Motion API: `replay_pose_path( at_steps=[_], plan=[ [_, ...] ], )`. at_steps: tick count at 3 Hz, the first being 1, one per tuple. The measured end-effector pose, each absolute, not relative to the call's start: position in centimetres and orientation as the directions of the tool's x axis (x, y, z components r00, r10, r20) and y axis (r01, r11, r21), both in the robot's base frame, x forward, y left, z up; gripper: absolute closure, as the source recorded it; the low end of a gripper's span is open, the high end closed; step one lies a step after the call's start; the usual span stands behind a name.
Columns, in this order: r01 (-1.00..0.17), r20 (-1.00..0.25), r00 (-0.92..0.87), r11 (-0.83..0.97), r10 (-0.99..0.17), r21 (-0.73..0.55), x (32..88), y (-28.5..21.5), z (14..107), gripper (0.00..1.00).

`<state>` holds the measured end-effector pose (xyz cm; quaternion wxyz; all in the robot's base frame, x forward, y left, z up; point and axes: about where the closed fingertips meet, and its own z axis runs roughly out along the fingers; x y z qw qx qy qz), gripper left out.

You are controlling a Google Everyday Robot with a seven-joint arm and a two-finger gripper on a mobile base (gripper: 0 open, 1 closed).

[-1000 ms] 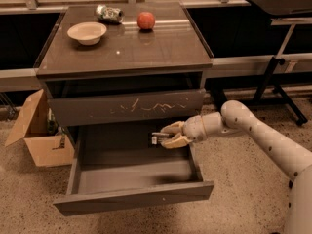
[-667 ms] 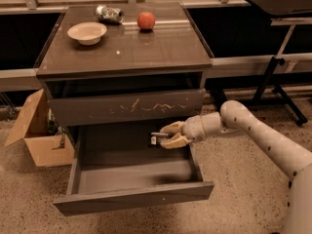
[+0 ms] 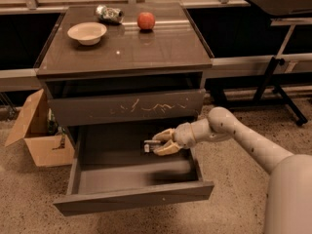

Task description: Place rxbar chocolate into middle drawer

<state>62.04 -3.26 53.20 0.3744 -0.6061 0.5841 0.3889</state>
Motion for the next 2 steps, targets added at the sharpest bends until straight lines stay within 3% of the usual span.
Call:
replay_pose_path(
  at_steps=[2],
  plan=[
    [-0.996, -0.901, 0.031, -0.087, -0.433, 0.008, 62.2, -0.7, 49.3, 1.00]
  ],
)
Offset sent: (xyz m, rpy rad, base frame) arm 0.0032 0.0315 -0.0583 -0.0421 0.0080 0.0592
